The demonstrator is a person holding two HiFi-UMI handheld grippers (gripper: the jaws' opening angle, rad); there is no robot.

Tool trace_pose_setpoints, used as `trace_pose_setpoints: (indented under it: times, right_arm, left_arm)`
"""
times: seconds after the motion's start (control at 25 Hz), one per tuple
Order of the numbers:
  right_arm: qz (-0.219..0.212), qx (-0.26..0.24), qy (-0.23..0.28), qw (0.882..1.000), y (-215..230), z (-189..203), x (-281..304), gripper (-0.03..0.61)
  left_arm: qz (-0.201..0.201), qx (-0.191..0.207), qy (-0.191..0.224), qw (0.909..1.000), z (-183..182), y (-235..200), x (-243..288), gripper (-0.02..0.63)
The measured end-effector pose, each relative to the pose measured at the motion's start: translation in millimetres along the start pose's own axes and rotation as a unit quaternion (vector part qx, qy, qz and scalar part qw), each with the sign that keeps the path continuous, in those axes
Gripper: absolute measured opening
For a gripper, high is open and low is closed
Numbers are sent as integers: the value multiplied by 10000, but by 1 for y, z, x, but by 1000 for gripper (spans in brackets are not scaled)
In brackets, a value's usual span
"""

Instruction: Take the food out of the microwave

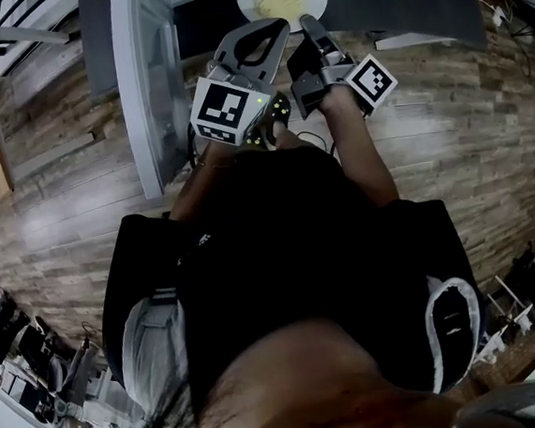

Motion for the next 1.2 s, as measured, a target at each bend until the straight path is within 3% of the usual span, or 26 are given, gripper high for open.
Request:
trace_pose_setpoints:
  times: [0.28,0.88,1.2]
  right_arm:
    - [-121,203,467,9986,-4,0,-45,12]
    - [-60,102,1034,9946,6,-8,-134,12]
    - [-32,242,1306,9911,7,-11,-157,12]
  left_arm:
    - [386,49,-8,9992,5,36,-13,8]
    - [929,142,-93,9955,18,104,-16,8]
    - [1057,214,-123,9941,16,115,-14,8]
Point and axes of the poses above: the fingertips, and each gripper's own axes: x forward along the fingers, y to its right, z out of its underside, the point moved 5 cm from there along -x, backward along the fingers
